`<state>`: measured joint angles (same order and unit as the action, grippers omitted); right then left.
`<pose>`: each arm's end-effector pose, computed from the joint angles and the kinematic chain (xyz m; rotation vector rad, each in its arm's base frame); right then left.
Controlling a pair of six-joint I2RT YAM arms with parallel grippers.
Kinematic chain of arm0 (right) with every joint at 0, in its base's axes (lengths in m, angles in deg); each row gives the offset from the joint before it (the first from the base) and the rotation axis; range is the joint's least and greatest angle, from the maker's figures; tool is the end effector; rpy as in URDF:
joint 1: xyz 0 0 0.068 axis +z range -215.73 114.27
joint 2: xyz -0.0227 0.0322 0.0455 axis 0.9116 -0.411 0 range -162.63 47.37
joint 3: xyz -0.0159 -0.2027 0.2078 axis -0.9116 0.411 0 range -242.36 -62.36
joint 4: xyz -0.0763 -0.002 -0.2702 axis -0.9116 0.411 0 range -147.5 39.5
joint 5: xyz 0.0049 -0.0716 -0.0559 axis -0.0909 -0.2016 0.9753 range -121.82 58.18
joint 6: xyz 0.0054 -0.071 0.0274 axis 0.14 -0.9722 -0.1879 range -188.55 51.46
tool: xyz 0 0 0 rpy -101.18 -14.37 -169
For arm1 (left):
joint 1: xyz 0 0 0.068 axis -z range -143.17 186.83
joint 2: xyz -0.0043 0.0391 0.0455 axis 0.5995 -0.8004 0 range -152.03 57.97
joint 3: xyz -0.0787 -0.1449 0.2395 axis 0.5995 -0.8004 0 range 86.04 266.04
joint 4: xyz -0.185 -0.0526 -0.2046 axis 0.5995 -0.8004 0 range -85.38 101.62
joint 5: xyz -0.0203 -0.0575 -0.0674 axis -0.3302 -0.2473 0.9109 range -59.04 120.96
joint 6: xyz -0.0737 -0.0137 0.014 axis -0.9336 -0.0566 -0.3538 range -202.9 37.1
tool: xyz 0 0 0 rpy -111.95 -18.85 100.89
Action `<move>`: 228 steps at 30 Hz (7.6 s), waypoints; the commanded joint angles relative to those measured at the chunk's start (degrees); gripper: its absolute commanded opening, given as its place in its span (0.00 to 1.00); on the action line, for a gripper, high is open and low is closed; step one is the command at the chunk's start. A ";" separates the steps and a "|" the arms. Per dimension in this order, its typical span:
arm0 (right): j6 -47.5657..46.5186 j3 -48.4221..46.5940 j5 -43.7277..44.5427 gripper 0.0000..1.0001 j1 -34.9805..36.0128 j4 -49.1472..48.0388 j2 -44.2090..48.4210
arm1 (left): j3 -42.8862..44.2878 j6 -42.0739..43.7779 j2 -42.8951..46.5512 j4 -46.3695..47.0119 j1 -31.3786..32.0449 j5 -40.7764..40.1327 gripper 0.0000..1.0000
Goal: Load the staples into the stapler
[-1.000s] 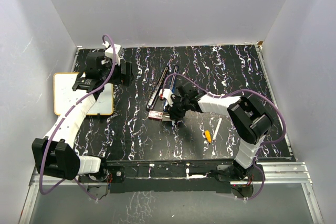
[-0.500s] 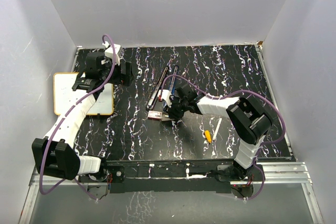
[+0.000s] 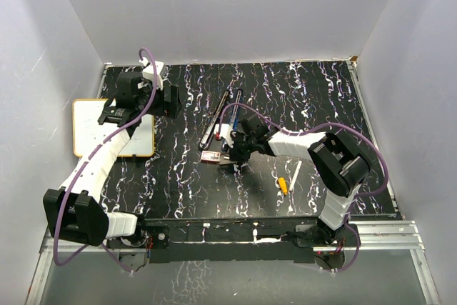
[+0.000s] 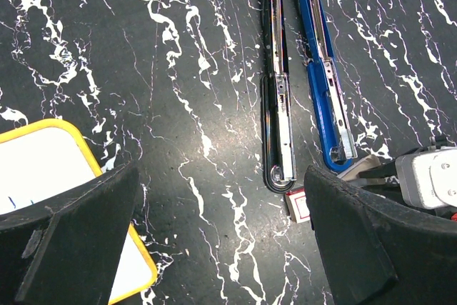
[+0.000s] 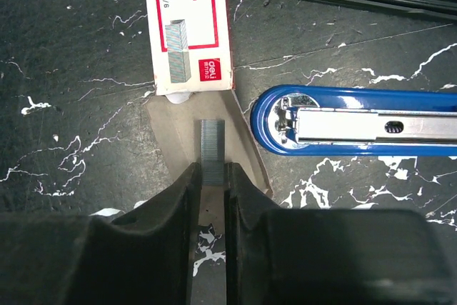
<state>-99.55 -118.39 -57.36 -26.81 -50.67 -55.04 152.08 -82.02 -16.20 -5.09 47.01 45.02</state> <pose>0.2833 0.2645 0.1325 -1.5652 1.9142 0.6141 0.3302 -0.0752 0.3497 0.3500 1.9769 -0.3497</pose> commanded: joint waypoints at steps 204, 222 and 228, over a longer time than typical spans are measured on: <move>54.60 -9.28 -31.50 0.56 -33.34 -20.37 18.30 | 4.50 -16.33 -9.03 12.62 15.63 9.66 0.00; 36.25 6.28 -21.05 0.56 -46.89 -14.48 30.07 | 12.69 -11.02 -24.71 4.39 29.02 -19.50 0.00; 33.25 8.48 -21.03 0.56 -49.96 -14.71 31.86 | 16.54 -13.88 -29.00 1.84 30.78 -25.22 0.00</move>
<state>-62.68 -111.05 -79.43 -74.59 -61.99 -25.78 164.82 -94.17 -43.98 -0.43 76.86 26.82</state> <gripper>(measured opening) 0.558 0.155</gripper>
